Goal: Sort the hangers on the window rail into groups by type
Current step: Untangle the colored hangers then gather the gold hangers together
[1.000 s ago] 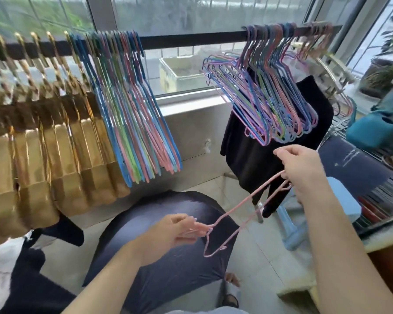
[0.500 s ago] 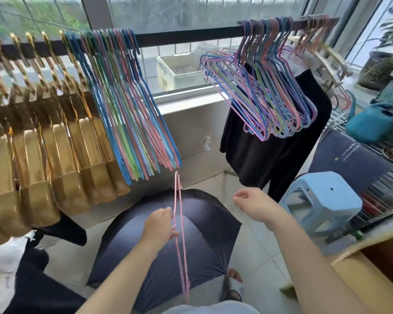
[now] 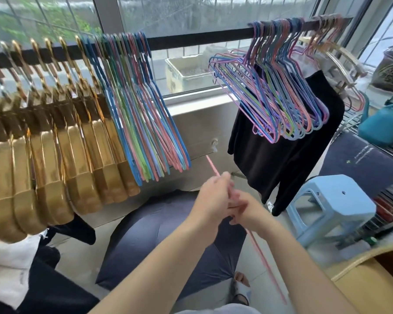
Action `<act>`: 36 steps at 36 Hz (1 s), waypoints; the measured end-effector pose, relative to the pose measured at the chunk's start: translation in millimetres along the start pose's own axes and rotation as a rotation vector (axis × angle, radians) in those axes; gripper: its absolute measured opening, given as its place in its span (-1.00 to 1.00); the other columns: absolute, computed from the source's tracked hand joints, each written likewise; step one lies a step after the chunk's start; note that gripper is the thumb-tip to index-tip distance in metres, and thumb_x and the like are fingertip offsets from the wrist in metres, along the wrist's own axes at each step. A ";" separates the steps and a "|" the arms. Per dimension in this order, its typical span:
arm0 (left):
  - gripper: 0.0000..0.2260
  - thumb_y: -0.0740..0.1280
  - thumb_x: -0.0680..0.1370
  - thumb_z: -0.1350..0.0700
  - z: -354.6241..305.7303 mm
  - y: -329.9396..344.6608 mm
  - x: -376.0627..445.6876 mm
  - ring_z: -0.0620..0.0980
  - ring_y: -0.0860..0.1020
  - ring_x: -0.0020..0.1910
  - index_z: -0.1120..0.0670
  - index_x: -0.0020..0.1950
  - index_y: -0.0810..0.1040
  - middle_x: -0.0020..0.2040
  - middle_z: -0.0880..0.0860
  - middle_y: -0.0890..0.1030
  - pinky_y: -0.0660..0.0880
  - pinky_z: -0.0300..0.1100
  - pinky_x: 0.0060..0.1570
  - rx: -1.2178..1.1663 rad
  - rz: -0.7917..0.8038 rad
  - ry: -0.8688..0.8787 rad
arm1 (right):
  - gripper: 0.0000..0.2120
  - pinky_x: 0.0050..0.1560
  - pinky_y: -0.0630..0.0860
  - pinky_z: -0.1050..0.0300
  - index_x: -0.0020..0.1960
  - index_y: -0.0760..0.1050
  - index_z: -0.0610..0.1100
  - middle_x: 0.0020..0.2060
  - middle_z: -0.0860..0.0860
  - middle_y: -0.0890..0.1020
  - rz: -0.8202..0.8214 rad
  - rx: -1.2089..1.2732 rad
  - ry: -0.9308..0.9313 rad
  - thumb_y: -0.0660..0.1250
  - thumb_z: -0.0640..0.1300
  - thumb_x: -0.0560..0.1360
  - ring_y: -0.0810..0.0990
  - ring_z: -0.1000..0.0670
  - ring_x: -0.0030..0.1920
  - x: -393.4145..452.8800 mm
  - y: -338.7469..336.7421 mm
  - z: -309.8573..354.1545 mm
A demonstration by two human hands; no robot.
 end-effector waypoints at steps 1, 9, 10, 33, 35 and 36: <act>-0.79 0.19 0.71 0.02 -6.6 6.1 -3.3 0.12 0.65 -0.05 0.13 0.05 0.51 -0.07 0.13 0.60 0.54 0.24 0.23 0.031 0.008 0.051 | -0.76 -0.35 0.51 0.25 0.13 0.58 -0.13 -0.23 0.00 0.59 -0.047 0.030 -0.008 0.14 -0.29 0.67 0.56 0.12 -0.27 -0.3 -5.9 4.5; -0.61 0.40 0.57 0.05 -98.4 -15.2 -40.5 -0.09 0.61 0.23 -0.03 0.41 0.53 0.25 -0.13 0.61 0.50 0.01 0.35 0.469 -0.012 0.626 | -0.92 -0.06 0.59 0.03 -0.06 0.62 -0.06 -0.26 0.00 0.66 -0.405 -0.014 -0.125 0.36 -0.12 0.58 0.63 -0.06 -0.19 18.8 -67.1 43.2; -0.65 0.38 0.61 0.07 -115.8 -21.8 -43.7 -0.10 0.62 0.21 -0.04 0.41 0.54 0.25 -0.15 0.62 0.50 -0.09 0.33 0.523 -0.047 0.685 | -0.93 -0.01 0.59 0.00 -0.03 0.63 -0.07 -0.21 -0.03 0.68 -0.403 -0.043 -0.148 0.38 -0.11 0.57 0.65 -0.09 -0.14 20.1 -71.9 50.9; -0.29 -0.24 0.61 -0.39 -290.9 -167.3 3.9 0.13 0.37 0.54 -0.08 0.65 0.12 0.60 0.09 0.34 0.40 0.13 0.39 1.789 -0.725 0.526 | -0.92 -0.10 0.71 -0.06 -0.06 0.60 -0.29 -0.21 -0.14 0.69 -0.655 -0.314 -0.229 0.36 -0.28 0.57 0.72 -0.09 -0.20 114.0 -185.1 236.1; -0.30 -0.24 0.61 -0.39 -292.9 -169.9 5.2 0.12 0.34 0.55 -0.08 0.66 0.10 0.61 0.08 0.30 0.41 0.12 0.39 1.795 -0.721 0.532 | -0.89 -0.02 0.69 -0.03 -0.05 0.61 -0.29 -0.17 -0.13 0.69 -0.665 -0.323 -0.213 0.37 -0.24 0.58 0.72 -0.09 -0.13 120.2 -190.6 240.9; -0.29 -0.24 0.60 -0.40 -293.8 -171.0 6.5 0.13 0.34 0.55 -0.08 0.66 0.09 0.61 0.08 0.30 0.42 0.13 0.39 1.798 -0.719 0.536 | -0.89 0.01 0.68 -0.04 -0.03 0.61 -0.29 -0.14 -0.13 0.70 -0.671 -0.332 -0.206 0.37 -0.23 0.58 0.72 -0.11 -0.09 123.5 -194.2 241.8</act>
Point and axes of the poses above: each hand's wrist, its own x-axis towards the middle knuckle, its own y-axis out of the palm, z = x × y, the point moved 2 cm from there along x, towards the middle knuckle
